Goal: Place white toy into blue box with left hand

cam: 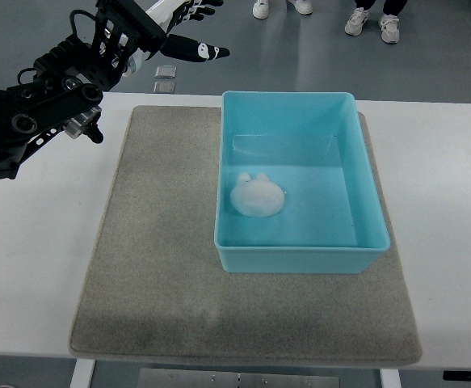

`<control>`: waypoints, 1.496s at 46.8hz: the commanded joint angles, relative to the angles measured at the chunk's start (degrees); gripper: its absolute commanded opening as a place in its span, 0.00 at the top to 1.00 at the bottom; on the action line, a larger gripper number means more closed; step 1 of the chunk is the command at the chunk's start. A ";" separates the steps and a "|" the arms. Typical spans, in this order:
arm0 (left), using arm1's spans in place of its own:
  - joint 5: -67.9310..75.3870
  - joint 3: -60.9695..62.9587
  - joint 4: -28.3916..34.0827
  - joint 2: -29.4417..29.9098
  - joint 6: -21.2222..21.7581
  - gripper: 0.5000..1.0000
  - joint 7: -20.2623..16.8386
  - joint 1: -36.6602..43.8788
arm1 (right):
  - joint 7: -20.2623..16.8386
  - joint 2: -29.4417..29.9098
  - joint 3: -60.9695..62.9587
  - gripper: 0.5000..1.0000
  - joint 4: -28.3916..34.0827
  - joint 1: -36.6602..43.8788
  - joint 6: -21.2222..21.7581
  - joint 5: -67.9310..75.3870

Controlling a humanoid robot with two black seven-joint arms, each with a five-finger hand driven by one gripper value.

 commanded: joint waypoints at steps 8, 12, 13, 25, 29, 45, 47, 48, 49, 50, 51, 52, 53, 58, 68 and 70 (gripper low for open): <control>-22.81 -4.15 6.48 -1.09 0.19 0.24 0.63 -0.05 | 0.00 0.00 0.00 0.13 0.04 0.01 0.00 0.00; -27.91 -5.30 9.82 -2.40 0.10 0.24 0.81 0.03 | 0.00 0.00 0.00 0.13 0.04 0.01 0.00 0.00; -28.88 -5.39 10.70 -2.67 0.10 0.23 0.89 0.03 | 0.00 0.00 0.00 0.13 -0.05 0.01 0.00 0.00; -36.88 -6.62 19.75 -4.87 -9.03 0.23 0.90 1.35 | 0.00 0.00 0.00 0.13 0.04 0.01 0.00 0.00; -40.48 -6.62 21.95 -5.74 -11.50 0.23 1.25 2.06 | 0.00 0.00 0.00 0.13 0.04 0.01 0.00 0.00; -49.72 -7.32 22.83 -8.21 -12.46 0.23 5.73 2.76 | 0.00 0.00 0.00 0.13 -0.05 0.09 0.00 0.00; -49.80 -8.19 23.01 -8.55 -13.69 0.23 5.73 2.93 | 0.00 0.00 0.00 0.13 -0.05 0.09 0.00 0.00; -49.98 -8.72 23.10 -8.73 -14.57 0.23 5.64 3.02 | 0.00 0.00 0.00 0.13 -0.05 0.01 0.00 0.00; -50.16 -9.25 23.36 -8.91 -15.53 0.22 5.64 3.28 | 0.00 0.00 0.00 0.13 0.04 0.09 0.00 0.00; -50.33 -9.69 23.80 -8.91 -16.59 0.22 5.64 3.55 | 0.00 0.00 0.00 0.13 0.04 0.01 0.00 0.00; -50.33 -10.13 24.24 -9.00 -17.56 0.22 5.64 3.90 | 0.00 0.00 0.00 0.13 -0.05 0.09 0.00 0.00; -50.42 -10.57 24.59 -9.00 -18.52 0.21 5.55 4.08 | 0.00 0.00 0.00 0.13 0.04 0.01 0.00 0.00; -50.42 -10.83 25.03 -9.08 -19.40 0.21 5.55 4.25 | 0.00 0.00 0.00 0.13 -0.05 0.01 0.00 0.00; -50.42 -11.71 26.61 -10.31 -22.13 0.20 5.11 4.87 | 0.00 0.00 0.00 0.13 -0.05 0.01 0.00 0.00; -50.16 -11.98 27.14 -10.67 -22.05 0.14 4.59 6.45 | 0.00 0.00 0.00 0.13 -0.05 0.01 0.00 0.00; -50.07 -12.07 27.06 -10.67 -22.05 0.13 4.59 6.45 | 0.00 0.00 0.00 0.13 0.04 0.01 0.00 0.00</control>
